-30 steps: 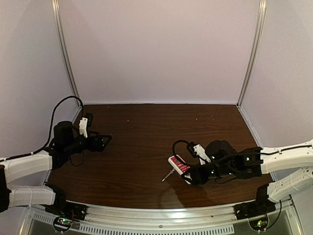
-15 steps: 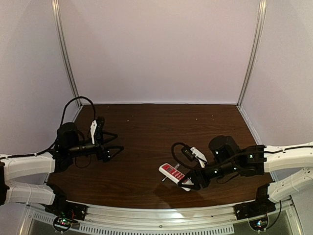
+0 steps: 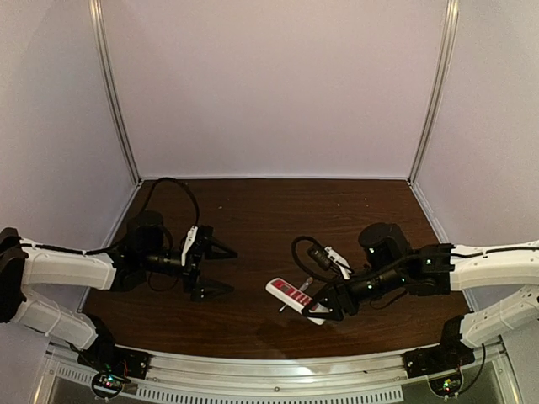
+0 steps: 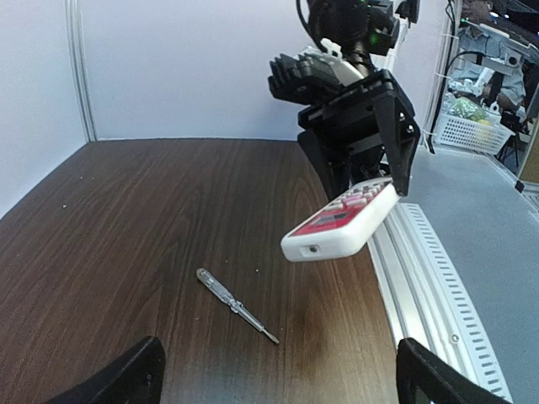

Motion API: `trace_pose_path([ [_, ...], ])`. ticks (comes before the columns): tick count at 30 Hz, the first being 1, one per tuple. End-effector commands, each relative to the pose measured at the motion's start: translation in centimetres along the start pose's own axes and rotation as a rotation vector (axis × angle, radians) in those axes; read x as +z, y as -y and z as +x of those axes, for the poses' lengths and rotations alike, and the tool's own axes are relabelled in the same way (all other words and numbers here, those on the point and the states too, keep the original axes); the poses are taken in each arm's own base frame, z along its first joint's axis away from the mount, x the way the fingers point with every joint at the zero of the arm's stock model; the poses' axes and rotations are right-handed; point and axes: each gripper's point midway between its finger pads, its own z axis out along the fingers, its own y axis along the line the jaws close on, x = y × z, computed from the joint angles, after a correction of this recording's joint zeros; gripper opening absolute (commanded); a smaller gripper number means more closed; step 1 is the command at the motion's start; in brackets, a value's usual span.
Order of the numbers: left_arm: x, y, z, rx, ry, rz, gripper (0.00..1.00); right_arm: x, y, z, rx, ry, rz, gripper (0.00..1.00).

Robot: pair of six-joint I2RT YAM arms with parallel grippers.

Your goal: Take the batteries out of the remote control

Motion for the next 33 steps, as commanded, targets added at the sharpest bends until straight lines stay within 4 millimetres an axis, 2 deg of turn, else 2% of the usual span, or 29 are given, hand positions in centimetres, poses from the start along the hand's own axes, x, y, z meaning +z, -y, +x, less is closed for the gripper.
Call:
trace_pose_path([
  [1,0.3,1.2,-1.4,0.196,0.050,0.077,0.97,0.2,-2.2,-1.5,-0.029,0.005,-0.118,0.26],
  [7,0.6,1.1,-0.9,0.275,0.058,0.083,0.95,0.6,-2.8,-2.0,-0.016,-0.017,-0.164,0.27],
  [17,1.5,3.5,-1.4,0.382,0.128,0.217,0.91,1.2,-3.5,-3.0,0.004,-0.036,-0.220,0.28],
  [33,3.4,4.0,-1.6,0.451,0.138,0.230,0.84,2.0,-4.3,-4.1,0.001,-0.056,-0.265,0.28],
])
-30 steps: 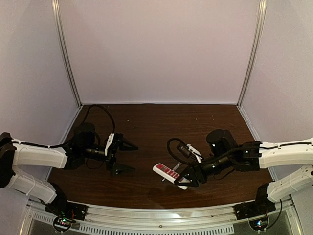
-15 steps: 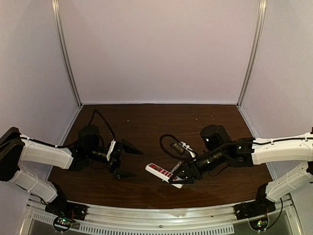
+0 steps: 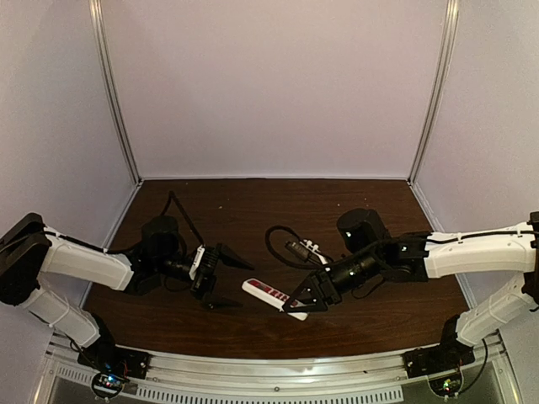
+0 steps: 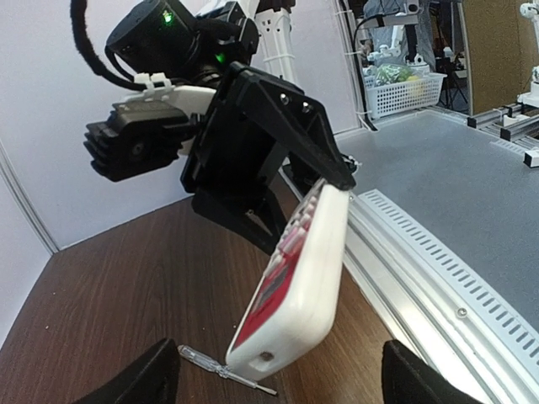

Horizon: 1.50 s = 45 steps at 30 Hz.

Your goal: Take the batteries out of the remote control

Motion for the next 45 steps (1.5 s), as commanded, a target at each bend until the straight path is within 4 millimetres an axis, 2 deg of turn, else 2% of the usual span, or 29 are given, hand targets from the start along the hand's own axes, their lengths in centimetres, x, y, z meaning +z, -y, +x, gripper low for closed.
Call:
trace_pose_path([
  [1,0.9,-0.5,-1.4,0.094,0.030,-0.004,0.83,-0.2,-1.1,-1.5,-0.030,0.023,-0.034,0.28],
  [10,2.0,-0.1,-1.4,0.150,0.030,-0.041,0.75,0.4,-0.6,-0.9,0.008,0.006,-0.049,0.28],
  [21,3.1,0.8,-1.3,0.190,0.032,-0.030,0.64,1.0,-0.9,-1.5,0.000,0.005,-0.080,0.28],
  [38,4.4,1.5,-1.1,0.227,0.013,-0.021,0.42,0.6,-1.8,-2.0,-0.012,0.014,-0.099,0.28],
  [45,4.8,1.6,-1.0,0.234,0.000,-0.022,0.29,0.4,-2.0,-1.9,-0.017,0.018,-0.106,0.28],
])
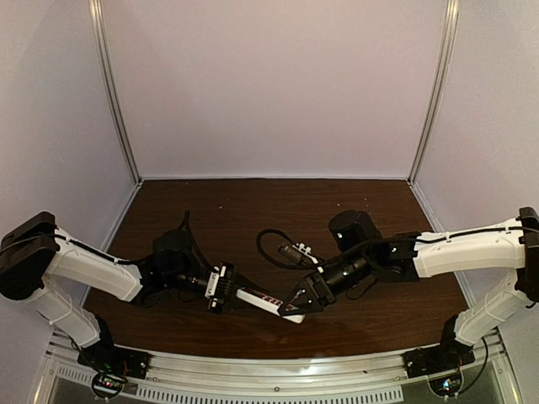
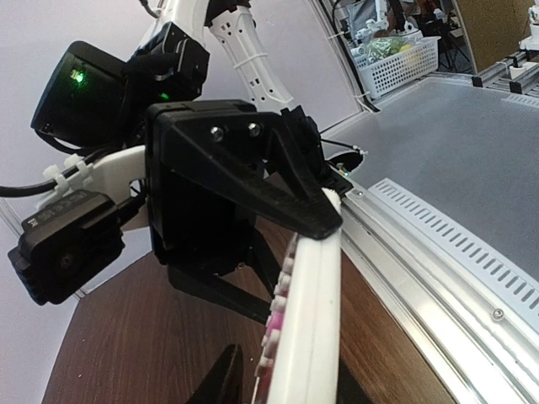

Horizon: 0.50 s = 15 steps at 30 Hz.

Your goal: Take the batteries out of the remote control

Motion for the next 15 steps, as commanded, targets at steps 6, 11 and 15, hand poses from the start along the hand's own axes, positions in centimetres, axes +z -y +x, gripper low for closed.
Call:
trace_pose_path([
  [6,0.90,-0.21,-0.28,0.029,-0.009,-0.003,0.17,-0.99,-1.82,-1.72,-0.074,0.065,-0.029,0.29],
  [11,0.85,-0.32,-0.14,0.025,-0.021,-0.009,0.06,-1.27,-1.93,-1.58,-0.083,0.069,-0.022,0.39],
  [15,0.76,-0.43,-0.20,0.021,-0.026,-0.017,0.00,-1.70,-1.92,-1.76,-0.099,0.089,0.006,0.56],
])
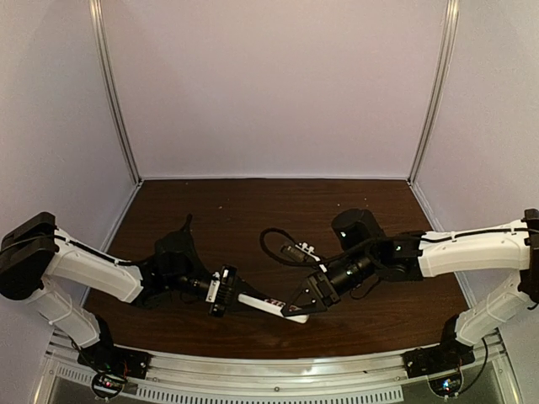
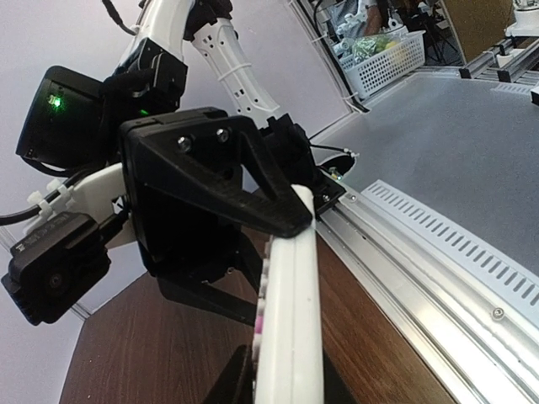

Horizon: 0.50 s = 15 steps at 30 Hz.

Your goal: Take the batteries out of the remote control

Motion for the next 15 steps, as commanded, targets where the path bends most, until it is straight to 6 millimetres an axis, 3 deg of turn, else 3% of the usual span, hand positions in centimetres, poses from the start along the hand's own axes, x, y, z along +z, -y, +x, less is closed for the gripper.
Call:
trace_pose_path([
  [1,0.1,-1.0,0.4,-0.048,-0.037,-0.039,0.00,-1.3,-1.1,-2.1,-0.124,0.101,0.031,0.58],
  [15,0.0,-1.4,0.2,-0.081,-0.027,-0.069,0.00,-2.6,-1.3,-3.6,-0.166,0.175,0.113,0.97],
])
